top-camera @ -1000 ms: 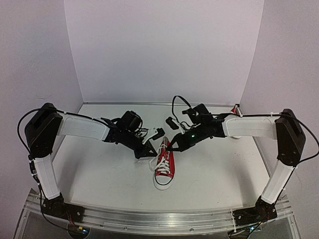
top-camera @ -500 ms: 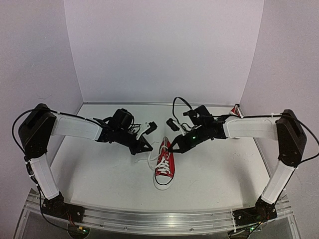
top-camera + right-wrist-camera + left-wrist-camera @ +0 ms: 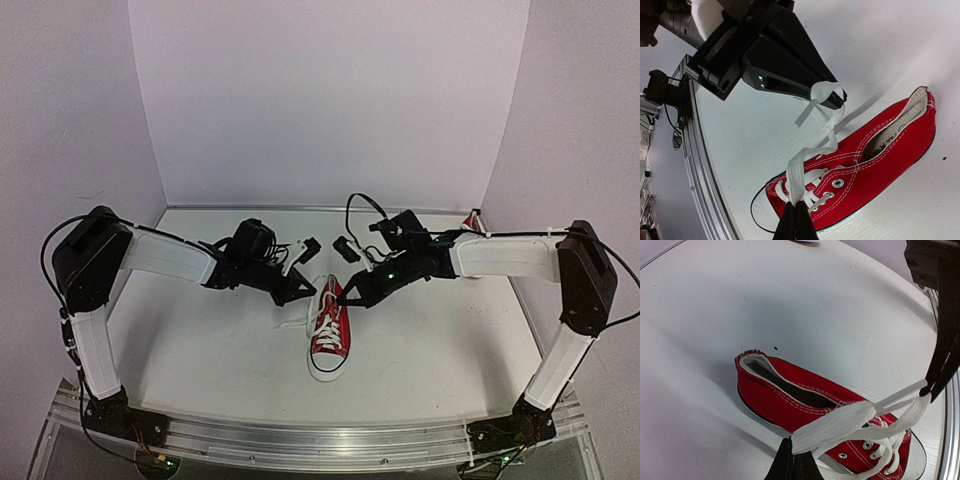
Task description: Tie the shoes
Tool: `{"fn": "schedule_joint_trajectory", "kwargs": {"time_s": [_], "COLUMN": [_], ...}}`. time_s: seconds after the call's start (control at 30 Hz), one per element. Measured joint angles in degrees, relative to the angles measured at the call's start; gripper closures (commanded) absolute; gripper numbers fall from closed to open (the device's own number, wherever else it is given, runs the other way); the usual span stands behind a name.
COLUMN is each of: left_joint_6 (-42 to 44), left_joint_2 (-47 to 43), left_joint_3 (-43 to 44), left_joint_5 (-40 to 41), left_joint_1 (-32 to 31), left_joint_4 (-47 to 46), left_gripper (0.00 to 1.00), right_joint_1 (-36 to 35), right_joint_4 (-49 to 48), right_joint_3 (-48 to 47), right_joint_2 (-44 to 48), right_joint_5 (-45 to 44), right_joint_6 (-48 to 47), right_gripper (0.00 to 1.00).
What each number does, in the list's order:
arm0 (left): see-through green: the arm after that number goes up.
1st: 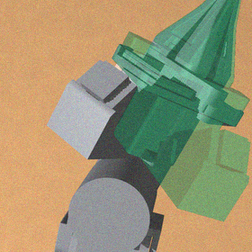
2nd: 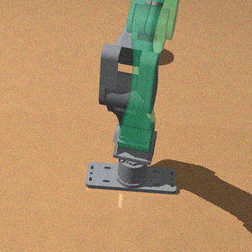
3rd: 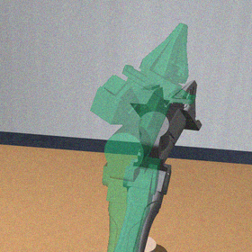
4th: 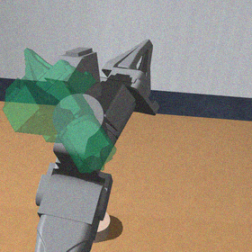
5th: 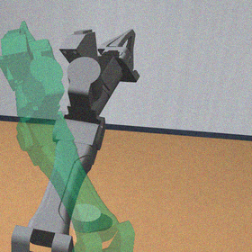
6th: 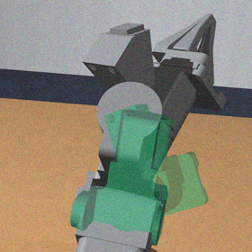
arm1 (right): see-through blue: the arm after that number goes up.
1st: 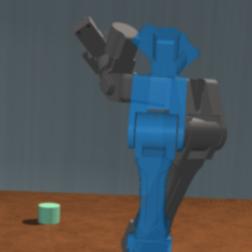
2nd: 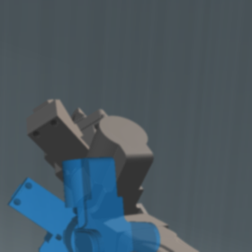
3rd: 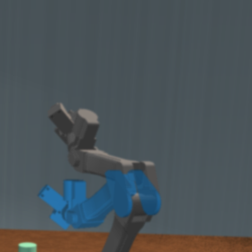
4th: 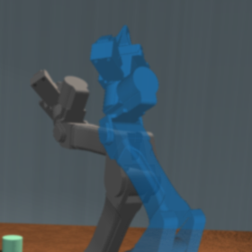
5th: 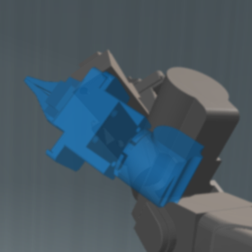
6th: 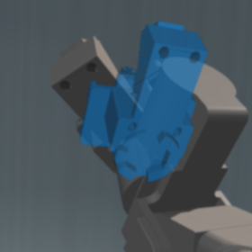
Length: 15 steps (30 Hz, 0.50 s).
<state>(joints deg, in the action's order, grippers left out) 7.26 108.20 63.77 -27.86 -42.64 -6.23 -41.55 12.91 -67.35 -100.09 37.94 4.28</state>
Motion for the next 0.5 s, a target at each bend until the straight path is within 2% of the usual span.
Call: {"fn": "schedule_joint_trajectory", "kwargs": {"time_s": [0.3,0.5], "left_joint_6": [-5.2,-5.8], "left_joint_2": [0.9,1.0], "left_joint_3": [-0.2,-0.2], "left_joint_5": [-1.3,-3.7], "left_joint_1": [-0.9,-2.2], "left_joint_4": [-9.6,-10.8], "left_gripper": [1.0,1.0], "right_joint_1": [0.0,0.0], "right_joint_4": [0.0,0.0], "right_joint_3": [0.0,0.0], "right_joint_2": [0.0,0.0], "right_joint_5": [0.5,0.5], "right_joint_6": [-0.1,-0.3], "right_gripper": [1.0,1.0]}}
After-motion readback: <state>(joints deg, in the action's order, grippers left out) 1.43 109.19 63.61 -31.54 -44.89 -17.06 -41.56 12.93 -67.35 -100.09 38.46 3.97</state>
